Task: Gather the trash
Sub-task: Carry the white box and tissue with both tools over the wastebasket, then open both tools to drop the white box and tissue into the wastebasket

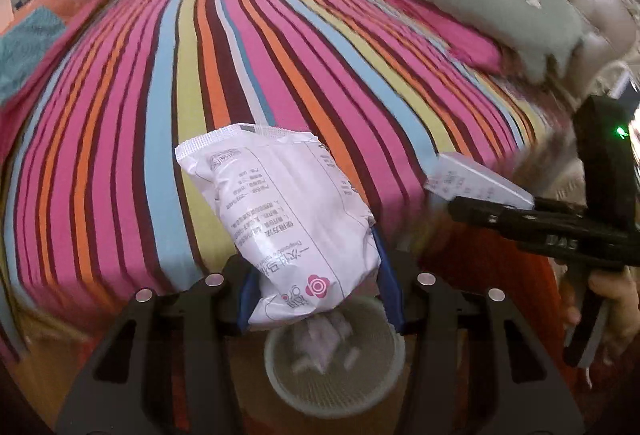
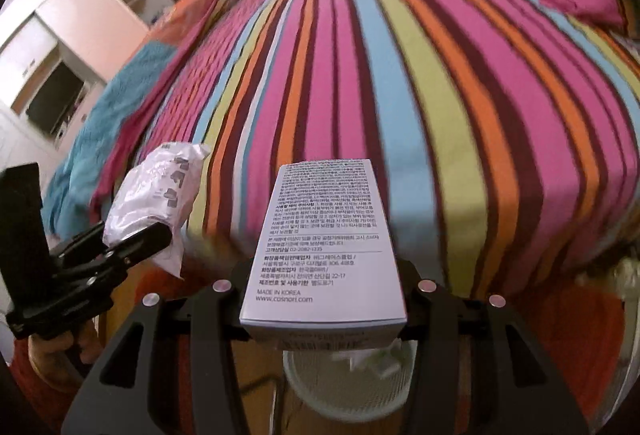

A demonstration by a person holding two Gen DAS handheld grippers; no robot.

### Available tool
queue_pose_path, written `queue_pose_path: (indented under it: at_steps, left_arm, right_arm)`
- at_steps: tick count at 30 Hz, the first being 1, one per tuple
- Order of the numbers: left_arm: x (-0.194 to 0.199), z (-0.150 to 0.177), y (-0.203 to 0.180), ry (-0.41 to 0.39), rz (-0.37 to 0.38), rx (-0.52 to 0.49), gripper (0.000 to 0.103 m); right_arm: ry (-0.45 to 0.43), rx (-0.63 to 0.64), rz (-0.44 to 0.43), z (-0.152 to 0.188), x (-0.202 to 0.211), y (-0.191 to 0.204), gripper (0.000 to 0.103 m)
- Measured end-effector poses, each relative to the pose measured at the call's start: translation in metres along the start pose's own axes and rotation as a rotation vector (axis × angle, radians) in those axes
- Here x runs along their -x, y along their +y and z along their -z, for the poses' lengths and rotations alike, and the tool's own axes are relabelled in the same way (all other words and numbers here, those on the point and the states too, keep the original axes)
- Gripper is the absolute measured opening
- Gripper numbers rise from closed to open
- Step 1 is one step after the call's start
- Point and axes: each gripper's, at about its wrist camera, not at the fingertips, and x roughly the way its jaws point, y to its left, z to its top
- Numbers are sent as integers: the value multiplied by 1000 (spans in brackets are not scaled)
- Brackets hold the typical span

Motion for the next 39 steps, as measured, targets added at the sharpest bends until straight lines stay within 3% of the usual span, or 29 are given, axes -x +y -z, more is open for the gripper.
queue_pose_path:
  at_steps: [6, 9, 17, 22, 25, 27, 29, 34, 39]
  left_arm:
    - [-24, 55, -19, 137, 19, -8, 49]
    - [-55, 78, -20, 257, 25, 4, 49]
    - [-114, 103, -7, 531, 34, 81, 49]
    - [-132, 113, -6, 617, 27, 99, 51]
    - [-138, 114, -4, 648, 19, 116, 57]
    - [-140, 115, 3, 657, 3, 128, 69]
    - [-139, 114, 5, 652, -6, 142, 77]
    - [-139, 112, 4, 633, -25, 132, 80]
    - [-120, 101, 0, 543, -60, 113, 80]
  right_arm:
    - [200, 25, 66, 44, -46, 4, 45]
    - [327, 22, 110, 57, -78, -1, 45]
    - [559, -18, 154, 63, -139, -15, 45]
    - [655, -29, 163, 63, -162, -23, 45]
    - [699, -44, 153, 63, -173, -28, 49]
    - [712, -60, 153, 66, -174, -31, 73]
    - [716, -90, 153, 76, -172, -35, 80]
    - [684, -132, 144, 90, -163, -29, 87]
    - [587, -99, 159, 79, -145, -18, 87]
